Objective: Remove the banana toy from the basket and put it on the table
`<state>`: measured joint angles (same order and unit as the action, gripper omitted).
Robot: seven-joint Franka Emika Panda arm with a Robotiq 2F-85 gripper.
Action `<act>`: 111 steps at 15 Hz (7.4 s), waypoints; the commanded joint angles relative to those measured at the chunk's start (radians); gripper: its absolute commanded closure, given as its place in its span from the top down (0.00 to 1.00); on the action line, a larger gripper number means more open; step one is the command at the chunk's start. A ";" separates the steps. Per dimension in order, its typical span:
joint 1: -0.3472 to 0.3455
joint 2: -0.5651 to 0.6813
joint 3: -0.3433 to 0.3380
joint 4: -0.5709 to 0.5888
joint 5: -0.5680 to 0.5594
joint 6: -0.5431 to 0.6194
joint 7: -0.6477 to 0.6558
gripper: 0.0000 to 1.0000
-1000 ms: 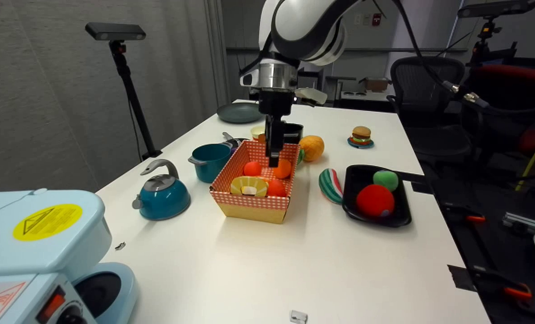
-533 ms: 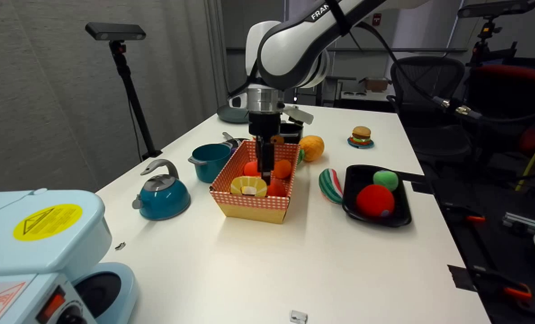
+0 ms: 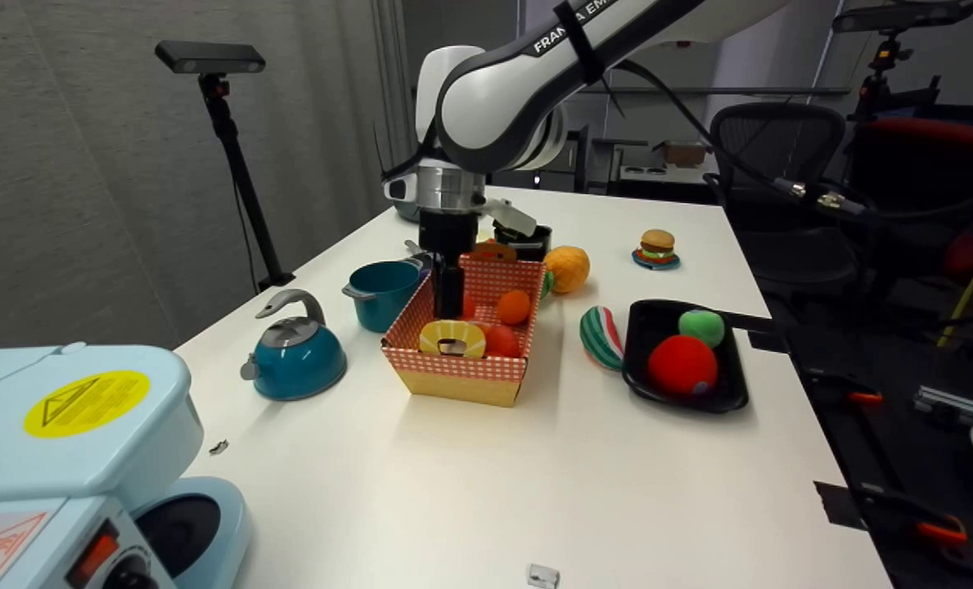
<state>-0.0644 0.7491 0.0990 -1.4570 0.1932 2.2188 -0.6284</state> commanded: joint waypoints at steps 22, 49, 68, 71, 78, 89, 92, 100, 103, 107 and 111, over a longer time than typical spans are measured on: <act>-0.012 0.073 0.004 0.077 -0.062 0.009 0.085 0.38; -0.068 -0.431 0.041 -0.235 0.113 0.039 0.047 0.01; -0.154 -0.578 -0.149 -0.263 0.209 0.147 0.098 0.01; -0.154 -0.585 -0.155 -0.324 0.207 0.209 0.108 0.01; -0.180 -0.613 -0.187 -0.427 0.217 0.344 0.148 0.01; -0.186 -0.696 -0.234 -0.596 0.193 0.456 0.171 0.01; -0.188 -0.695 -0.246 -0.605 0.203 0.480 0.178 0.01; -0.198 -0.666 -0.276 -0.583 0.209 0.502 0.205 0.01; -0.201 -0.660 -0.281 -0.582 0.208 0.503 0.215 0.01; -0.202 -0.653 -0.285 -0.579 0.202 0.505 0.229 0.01; -0.200 -0.644 -0.287 -0.578 0.187 0.499 0.254 0.45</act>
<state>-0.2572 0.0985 -0.1927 -2.0341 0.3812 2.6906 -0.4017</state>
